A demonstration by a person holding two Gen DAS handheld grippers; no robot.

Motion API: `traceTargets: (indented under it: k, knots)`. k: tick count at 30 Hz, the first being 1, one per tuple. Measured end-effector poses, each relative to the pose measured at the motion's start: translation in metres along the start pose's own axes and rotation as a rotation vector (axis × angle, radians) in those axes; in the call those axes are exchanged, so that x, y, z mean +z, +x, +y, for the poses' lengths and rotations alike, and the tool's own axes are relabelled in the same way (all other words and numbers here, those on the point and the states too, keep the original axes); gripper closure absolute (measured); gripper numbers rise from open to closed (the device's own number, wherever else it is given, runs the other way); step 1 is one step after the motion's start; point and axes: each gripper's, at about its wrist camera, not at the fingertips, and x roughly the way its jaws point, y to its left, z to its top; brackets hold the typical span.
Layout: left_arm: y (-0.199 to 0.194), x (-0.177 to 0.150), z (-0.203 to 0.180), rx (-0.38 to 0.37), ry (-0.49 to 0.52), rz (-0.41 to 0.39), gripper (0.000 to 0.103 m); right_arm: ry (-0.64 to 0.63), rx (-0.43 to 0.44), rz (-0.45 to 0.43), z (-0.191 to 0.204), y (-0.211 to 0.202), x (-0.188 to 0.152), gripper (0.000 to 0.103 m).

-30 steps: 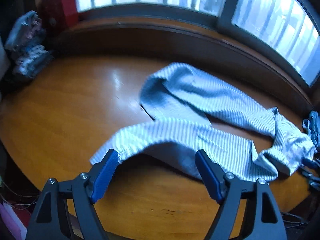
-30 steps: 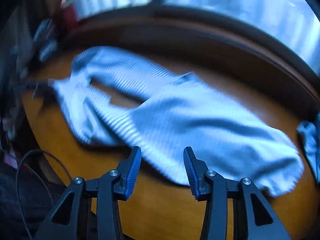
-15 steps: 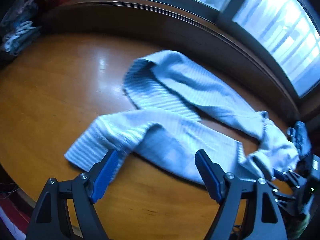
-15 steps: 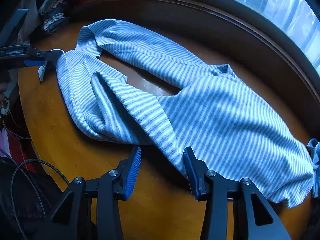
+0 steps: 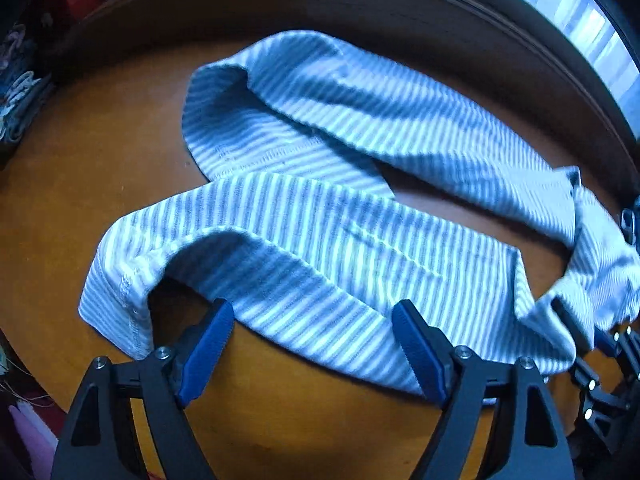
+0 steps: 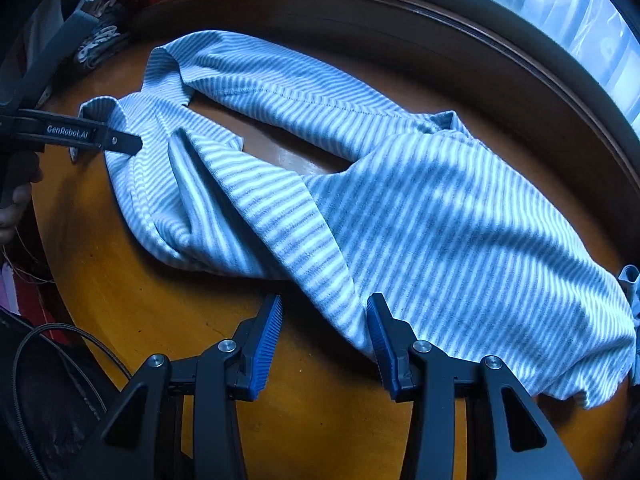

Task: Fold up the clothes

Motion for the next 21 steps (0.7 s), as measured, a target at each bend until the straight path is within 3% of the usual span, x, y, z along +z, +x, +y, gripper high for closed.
traceTargets:
  k: [1,2,3,4,7,9,11,13,16,19,21]
  knots:
    - [-0.002,0.001,-0.001,0.032,0.015,-0.025,0.056,-0.003,-0.006,-0.010,0.000,0.000,0.001,0.070]
    - [-0.005,0.003,-0.001,0.050,0.026,-0.043,0.076,-0.007,-0.015,-0.020,-0.001,0.000,0.002,0.093]
    - [-0.007,0.007,0.003,0.047,0.017,-0.047,0.088,-0.009,-0.038,-0.037,-0.003,-0.004,0.005,0.097]
    - [-0.009,0.011,0.011,0.039,-0.012,-0.044,0.091,0.004,-0.054,-0.069,-0.008,-0.011,0.009,0.097]
    - [-0.023,0.019,0.037,0.067,-0.092,-0.076,0.092,0.106,-0.039,-0.193,-0.031,-0.052,0.017,0.099]
    - [-0.037,0.018,0.056,0.100,-0.124,-0.112,0.092,0.134,0.028,-0.250,-0.041,-0.080,0.015,0.098]
    - [-0.050,0.014,0.074,0.086,-0.157,-0.142,0.092,0.124,0.108,-0.273,-0.042,-0.100,0.010,0.098]
    - [-0.059,0.009,0.085,0.025,-0.148,-0.180,0.089,0.066,0.167,-0.231,-0.029,-0.101,0.001,0.098]
    - [-0.059,-0.001,0.091,-0.094,-0.071,-0.142,0.084,-0.020,0.185,-0.087,-0.004,-0.073,-0.016,0.098]
    - [-0.064,-0.016,0.092,-0.221,-0.035,-0.107,0.084,0.032,0.223,0.046,0.001,-0.033,-0.028,0.097]
    - [-0.073,-0.025,0.089,-0.325,-0.009,-0.096,0.084,0.094,0.226,0.073,-0.004,-0.022,-0.028,0.092]
